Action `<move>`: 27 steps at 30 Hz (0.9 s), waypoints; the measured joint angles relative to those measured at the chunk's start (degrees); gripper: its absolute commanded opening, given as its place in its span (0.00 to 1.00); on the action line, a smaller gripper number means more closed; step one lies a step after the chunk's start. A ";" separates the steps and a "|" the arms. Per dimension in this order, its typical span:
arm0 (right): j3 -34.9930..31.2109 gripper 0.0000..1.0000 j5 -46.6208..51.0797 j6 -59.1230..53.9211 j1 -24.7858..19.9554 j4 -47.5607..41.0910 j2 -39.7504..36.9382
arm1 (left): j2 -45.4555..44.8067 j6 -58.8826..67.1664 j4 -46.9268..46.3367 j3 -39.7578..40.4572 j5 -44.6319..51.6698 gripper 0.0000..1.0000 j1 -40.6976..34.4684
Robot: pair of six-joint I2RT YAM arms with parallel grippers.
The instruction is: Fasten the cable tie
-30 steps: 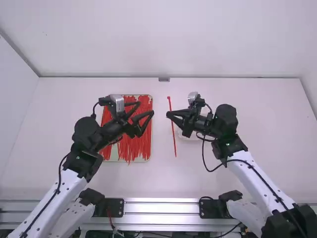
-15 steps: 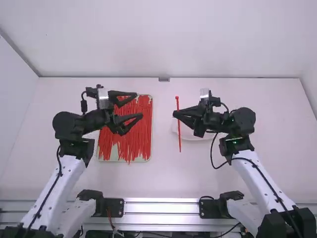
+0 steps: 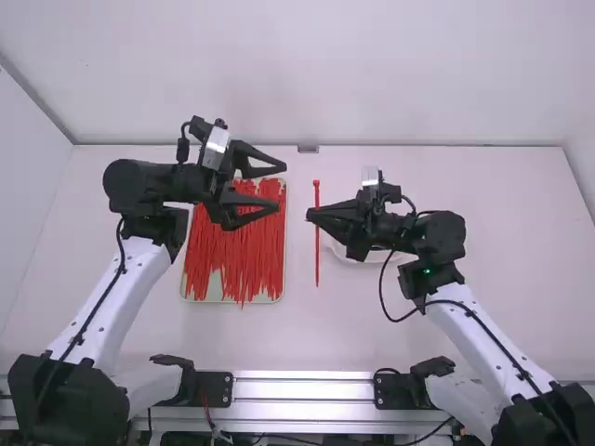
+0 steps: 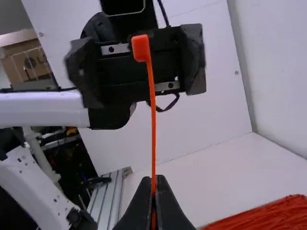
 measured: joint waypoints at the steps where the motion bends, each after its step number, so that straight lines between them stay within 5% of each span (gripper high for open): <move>1: 0.00 0.00 0.39 0.02 0.17 0.26 0.00 | 0.00 0.00 0.00 0.04 0.02 0.82 -0.07; 13: 0.00 0.00 5.73 -0.17 5.81 5.18 0.00 | 0.00 -1.44 -0.17 0.66 -0.13 0.73 -1.29; 27: 0.02 0.00 6.54 0.02 7.02 5.92 1.77 | 0.00 3.06 -7.34 0.70 -1.68 0.67 -4.33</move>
